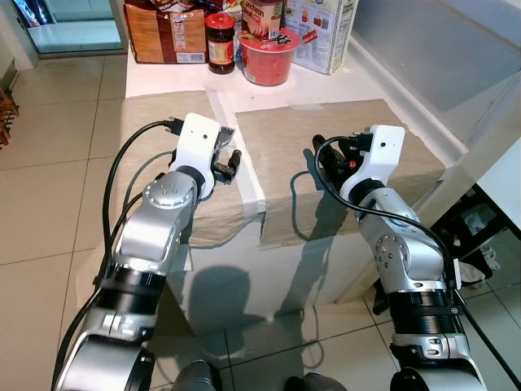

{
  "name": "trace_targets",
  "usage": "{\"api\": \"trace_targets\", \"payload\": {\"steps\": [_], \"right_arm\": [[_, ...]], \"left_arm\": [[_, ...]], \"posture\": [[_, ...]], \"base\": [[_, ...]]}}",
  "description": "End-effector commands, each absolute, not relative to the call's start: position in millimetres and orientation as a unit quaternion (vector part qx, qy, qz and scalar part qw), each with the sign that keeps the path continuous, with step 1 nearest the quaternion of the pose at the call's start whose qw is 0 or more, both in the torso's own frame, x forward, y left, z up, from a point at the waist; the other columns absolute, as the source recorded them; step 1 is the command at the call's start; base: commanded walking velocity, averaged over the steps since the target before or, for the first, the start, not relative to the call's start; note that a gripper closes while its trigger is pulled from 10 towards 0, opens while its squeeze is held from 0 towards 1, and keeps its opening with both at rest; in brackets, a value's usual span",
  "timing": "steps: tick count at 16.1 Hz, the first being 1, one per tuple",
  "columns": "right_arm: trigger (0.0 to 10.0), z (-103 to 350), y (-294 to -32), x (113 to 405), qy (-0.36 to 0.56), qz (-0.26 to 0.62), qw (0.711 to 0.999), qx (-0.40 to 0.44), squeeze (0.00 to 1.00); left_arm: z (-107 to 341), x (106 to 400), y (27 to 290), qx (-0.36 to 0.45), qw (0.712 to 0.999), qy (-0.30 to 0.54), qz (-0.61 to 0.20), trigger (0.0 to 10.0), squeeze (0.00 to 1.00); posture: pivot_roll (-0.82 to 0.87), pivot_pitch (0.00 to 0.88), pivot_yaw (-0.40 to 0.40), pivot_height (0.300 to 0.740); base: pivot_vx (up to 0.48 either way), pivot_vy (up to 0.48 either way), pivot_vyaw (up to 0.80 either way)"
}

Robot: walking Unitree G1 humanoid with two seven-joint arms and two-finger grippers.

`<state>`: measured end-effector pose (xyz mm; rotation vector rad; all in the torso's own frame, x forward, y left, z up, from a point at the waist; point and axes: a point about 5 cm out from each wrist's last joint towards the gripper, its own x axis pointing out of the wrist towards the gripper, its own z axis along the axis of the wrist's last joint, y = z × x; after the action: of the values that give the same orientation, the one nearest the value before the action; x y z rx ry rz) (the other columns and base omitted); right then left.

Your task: Setting the table

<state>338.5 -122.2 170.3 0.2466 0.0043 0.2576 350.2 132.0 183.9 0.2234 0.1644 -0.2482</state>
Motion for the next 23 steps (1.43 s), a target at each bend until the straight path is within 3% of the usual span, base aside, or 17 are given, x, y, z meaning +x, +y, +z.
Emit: {"api": "trace_targets", "payload": {"steps": [1, 15, 23], "right_arm": [[10.0, 175.0, -124.5, 337.1, -0.002, 0.122, 0.984, 0.126, 0.00], [10.0, 172.4, -121.4, 337.4, 0.017, 0.116, 0.985, 0.123, 0.00], [10.0, 175.8, -118.4, 340.8, 0.015, 0.120, 0.985, 0.121, 0.00]], "left_arm": [[179.2, 353.0, 133.9, 0.105, 0.982, 0.107, -0.114, 0.0, 0.00], [183.6, 358.8, 146.0, 0.200, 0.969, 0.125, -0.075, 0.0, 0.00], [189.9, 359.9, 150.6, 0.178, 0.974, 0.122, -0.073, 0.0, 0.00]], "posture": [[-0.05, 0.092, -0.016, 0.740], [-0.05, 0.095, -0.018, 0.740], [-0.05, 0.080, -0.029, 0.740]], "base": [[0.000, 0.000, 0.00], [0.000, 0.000, 0.00], [0.000, 0.000, 0.00]]}}
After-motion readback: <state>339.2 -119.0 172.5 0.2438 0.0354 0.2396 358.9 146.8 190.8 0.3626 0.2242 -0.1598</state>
